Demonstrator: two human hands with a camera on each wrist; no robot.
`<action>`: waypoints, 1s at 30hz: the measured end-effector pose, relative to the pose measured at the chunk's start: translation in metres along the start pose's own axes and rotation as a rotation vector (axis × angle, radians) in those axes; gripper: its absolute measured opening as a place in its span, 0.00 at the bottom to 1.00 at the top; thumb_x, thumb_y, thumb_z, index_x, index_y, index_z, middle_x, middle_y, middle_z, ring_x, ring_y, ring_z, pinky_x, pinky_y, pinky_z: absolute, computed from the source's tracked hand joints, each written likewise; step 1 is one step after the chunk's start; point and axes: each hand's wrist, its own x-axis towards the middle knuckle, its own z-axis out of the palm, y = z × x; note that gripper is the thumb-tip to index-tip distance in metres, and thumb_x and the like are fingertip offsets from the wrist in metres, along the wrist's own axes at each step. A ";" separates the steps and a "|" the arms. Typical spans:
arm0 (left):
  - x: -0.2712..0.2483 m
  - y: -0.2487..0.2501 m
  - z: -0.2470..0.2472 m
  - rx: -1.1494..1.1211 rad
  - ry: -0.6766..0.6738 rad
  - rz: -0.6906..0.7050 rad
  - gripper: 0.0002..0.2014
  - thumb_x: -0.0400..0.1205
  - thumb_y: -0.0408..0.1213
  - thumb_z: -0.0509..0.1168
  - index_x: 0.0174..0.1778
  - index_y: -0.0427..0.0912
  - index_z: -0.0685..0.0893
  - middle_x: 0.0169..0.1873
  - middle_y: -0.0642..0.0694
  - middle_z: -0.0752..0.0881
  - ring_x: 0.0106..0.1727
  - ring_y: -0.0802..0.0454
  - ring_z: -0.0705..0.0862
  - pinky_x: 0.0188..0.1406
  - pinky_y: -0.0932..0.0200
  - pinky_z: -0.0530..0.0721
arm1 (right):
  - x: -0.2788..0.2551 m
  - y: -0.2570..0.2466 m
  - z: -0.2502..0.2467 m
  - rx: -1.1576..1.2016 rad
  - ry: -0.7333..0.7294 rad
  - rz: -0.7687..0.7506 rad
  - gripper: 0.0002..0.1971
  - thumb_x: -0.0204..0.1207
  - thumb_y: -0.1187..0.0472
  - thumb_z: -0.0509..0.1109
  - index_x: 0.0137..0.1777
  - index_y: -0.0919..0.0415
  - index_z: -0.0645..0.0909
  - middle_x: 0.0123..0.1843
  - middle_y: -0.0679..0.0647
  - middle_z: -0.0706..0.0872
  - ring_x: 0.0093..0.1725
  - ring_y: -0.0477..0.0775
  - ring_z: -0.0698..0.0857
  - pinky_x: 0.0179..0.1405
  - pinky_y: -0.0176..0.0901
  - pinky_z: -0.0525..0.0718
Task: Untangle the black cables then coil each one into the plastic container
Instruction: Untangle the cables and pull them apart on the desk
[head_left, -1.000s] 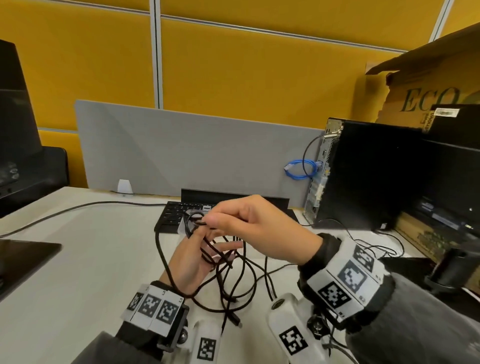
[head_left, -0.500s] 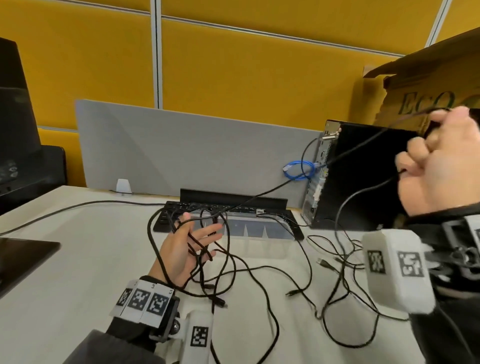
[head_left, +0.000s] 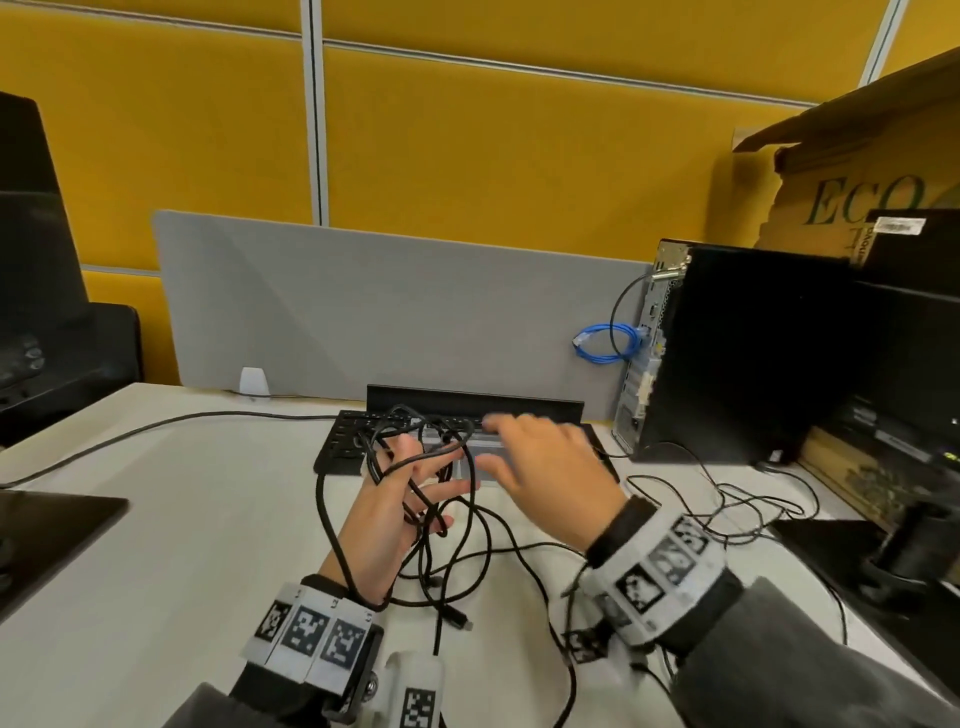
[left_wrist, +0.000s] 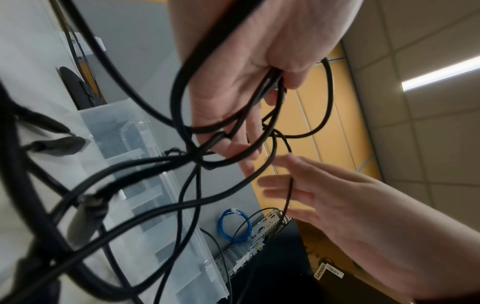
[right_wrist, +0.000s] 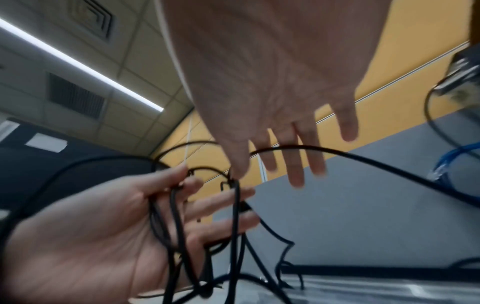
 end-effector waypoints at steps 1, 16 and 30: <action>0.000 0.000 0.001 0.006 0.000 0.005 0.14 0.80 0.56 0.50 0.54 0.56 0.74 0.54 0.48 0.89 0.52 0.45 0.89 0.45 0.49 0.80 | 0.003 -0.007 0.004 0.001 -0.019 0.009 0.17 0.85 0.48 0.52 0.68 0.56 0.69 0.62 0.54 0.81 0.63 0.58 0.80 0.63 0.55 0.76; 0.008 0.003 -0.013 -0.099 0.149 0.058 0.11 0.86 0.48 0.50 0.46 0.50 0.74 0.49 0.39 0.90 0.56 0.42 0.87 0.38 0.53 0.75 | -0.058 0.022 -0.046 0.814 0.608 -0.351 0.17 0.82 0.43 0.53 0.40 0.51 0.78 0.31 0.48 0.78 0.23 0.43 0.70 0.23 0.25 0.67; 0.003 -0.002 -0.008 -0.227 0.106 0.038 0.20 0.74 0.44 0.62 0.64 0.51 0.78 0.58 0.47 0.87 0.30 0.48 0.86 0.27 0.60 0.69 | -0.087 0.034 -0.035 0.419 -0.378 -0.335 0.13 0.79 0.45 0.59 0.34 0.45 0.76 0.26 0.48 0.75 0.27 0.46 0.71 0.30 0.37 0.68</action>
